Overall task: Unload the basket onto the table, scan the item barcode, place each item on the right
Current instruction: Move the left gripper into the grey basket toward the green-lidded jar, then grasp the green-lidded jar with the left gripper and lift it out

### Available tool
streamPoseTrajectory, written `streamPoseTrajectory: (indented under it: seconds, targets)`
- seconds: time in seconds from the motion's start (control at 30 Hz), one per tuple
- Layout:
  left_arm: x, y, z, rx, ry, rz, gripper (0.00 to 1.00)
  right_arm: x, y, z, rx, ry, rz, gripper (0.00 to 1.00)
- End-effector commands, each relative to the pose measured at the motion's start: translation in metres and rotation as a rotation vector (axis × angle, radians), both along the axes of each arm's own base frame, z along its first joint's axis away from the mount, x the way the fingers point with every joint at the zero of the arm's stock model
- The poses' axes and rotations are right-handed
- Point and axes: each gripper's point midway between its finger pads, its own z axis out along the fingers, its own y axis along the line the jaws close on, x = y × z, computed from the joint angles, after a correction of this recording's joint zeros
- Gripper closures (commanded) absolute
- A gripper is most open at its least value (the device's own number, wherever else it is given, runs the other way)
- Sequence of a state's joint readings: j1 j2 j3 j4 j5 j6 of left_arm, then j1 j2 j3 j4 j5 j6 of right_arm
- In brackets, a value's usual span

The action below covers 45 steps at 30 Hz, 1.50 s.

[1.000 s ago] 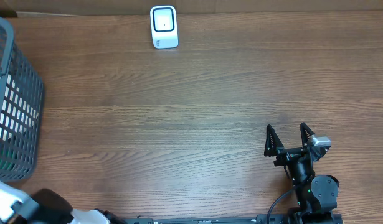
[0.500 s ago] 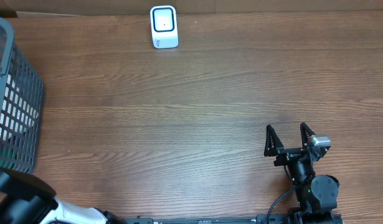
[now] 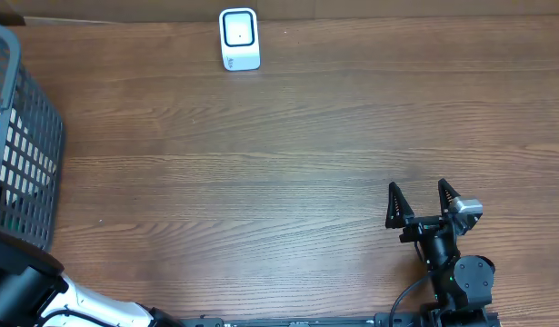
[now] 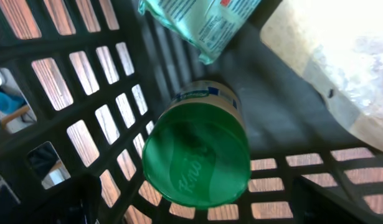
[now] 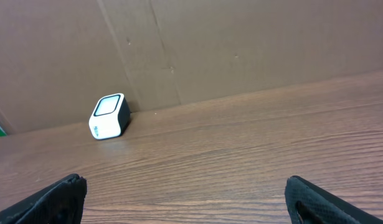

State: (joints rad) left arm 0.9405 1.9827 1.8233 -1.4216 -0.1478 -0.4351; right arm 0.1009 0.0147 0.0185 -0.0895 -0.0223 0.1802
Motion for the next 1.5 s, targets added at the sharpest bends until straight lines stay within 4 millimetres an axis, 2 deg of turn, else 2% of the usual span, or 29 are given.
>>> streamPoseTrajectory:
  seconds: [0.0,0.27,0.47,0.53,0.73,0.87,0.93,1.03,1.17,1.23,1.33,1.47]
  targets:
    - [-0.010,0.000,-0.006,0.003,0.050,-0.008,0.00,0.000,0.002,-0.002,0.002,-0.003,0.008,0.00]
    - [-0.006,0.001,-0.010,0.007,0.043,-0.040,0.02,0.000,0.002,-0.002,0.002,-0.003,0.008,0.00]
    - [-0.005,0.000,-0.035,0.003,0.043,-0.053,0.03,0.000,0.002,-0.002,0.002,-0.003,0.008,0.00]
    - [-0.004,0.000,-0.041,0.004,0.035,-0.056,0.06,0.000,0.002,-0.002,0.002,-0.003,0.008,0.00]
    - [-0.001,-0.004,-0.057,-0.010,0.011,-0.063,0.36,0.000,0.002,-0.002,0.002,-0.003,0.008,0.00]
    - [0.000,-0.006,-0.066,-0.019,0.000,-0.063,0.46,0.000,0.002,-0.002,0.002,-0.003,0.008,0.00]
    - [0.000,-0.006,-0.066,-0.019,0.000,-0.063,0.52,0.000,0.002,-0.002,0.002,-0.003,0.008,0.00]
    - [0.001,-0.005,-0.062,-0.015,-0.002,-0.063,0.56,0.000,0.002,-0.002,0.002,-0.003,0.008,0.00]
    - [0.006,0.002,-0.046,0.006,-0.018,-0.063,0.59,0.000,0.002,-0.002,0.002,-0.003,0.008,0.00]
    - [0.013,0.008,-0.029,0.026,-0.043,-0.063,0.59,0.000,0.002,-0.002,0.002,-0.003,0.008,0.00]
    - [0.027,0.016,0.004,0.059,-0.113,-0.066,0.59,0.000,0.002,-0.002,0.002,-0.003,0.008,0.00]
    - [0.048,0.025,0.065,0.132,-0.232,-0.079,0.62,0.000,0.002,-0.002,0.002,-0.003,0.008,0.00]
